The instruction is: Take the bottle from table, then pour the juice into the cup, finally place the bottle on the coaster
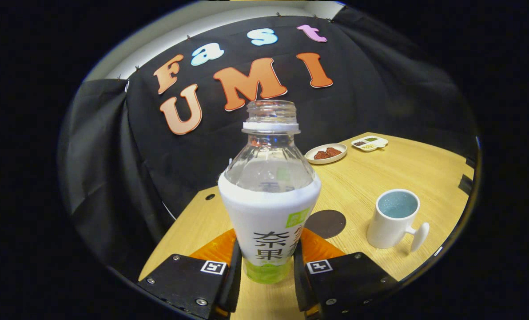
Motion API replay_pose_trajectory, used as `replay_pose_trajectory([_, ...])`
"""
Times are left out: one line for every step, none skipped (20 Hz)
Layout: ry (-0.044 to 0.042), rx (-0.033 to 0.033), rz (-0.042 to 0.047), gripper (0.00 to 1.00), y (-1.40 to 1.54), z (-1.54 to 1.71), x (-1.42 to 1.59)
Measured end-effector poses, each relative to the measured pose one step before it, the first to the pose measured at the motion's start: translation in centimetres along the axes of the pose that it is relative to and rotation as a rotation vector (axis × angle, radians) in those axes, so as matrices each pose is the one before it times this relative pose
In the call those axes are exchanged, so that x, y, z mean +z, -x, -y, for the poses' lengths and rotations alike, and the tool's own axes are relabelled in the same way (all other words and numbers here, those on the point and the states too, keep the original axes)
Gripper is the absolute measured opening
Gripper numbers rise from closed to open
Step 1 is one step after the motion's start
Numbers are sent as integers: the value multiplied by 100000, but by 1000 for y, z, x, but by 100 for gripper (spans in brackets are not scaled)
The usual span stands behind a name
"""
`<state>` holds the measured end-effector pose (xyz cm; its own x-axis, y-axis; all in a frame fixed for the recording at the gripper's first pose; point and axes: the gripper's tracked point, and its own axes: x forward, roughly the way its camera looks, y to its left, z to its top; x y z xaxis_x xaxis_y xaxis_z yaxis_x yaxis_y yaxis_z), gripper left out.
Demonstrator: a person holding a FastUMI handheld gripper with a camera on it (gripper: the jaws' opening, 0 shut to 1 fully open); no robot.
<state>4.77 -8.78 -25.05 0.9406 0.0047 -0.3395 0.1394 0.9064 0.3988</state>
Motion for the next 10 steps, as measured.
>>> replay_pose_trajectory([-3944, 1002, 116, 51, 46, -49, 345])
replay_pose_trajectory([-3973, 1058, 220, 51, -41, -64, 286])
replay_pose_trajectory([-4137, 1090, 94, 51, -93, -28, 261])
replay_pose_trajectory([-4086, 1099, 271, 51, -109, 29, 292])
replay_pose_trajectory([-4000, 893, -188, 51, -111, 121, 120])
replay_pose_trajectory([-4030, 918, 255, 51, -103, 176, 168])
replay_pose_trajectory([-3882, 1711, 972, 51, -216, -102, 328])
replay_pose_trajectory([-5154, 1593, 563, 51, -28, -133, 217])
replay_pose_trajectory([-5380, 1407, 116, 51, -154, -80, 155])
replay_pose_trajectory([-4840, 1239, 400, 51, 14, -130, 187])
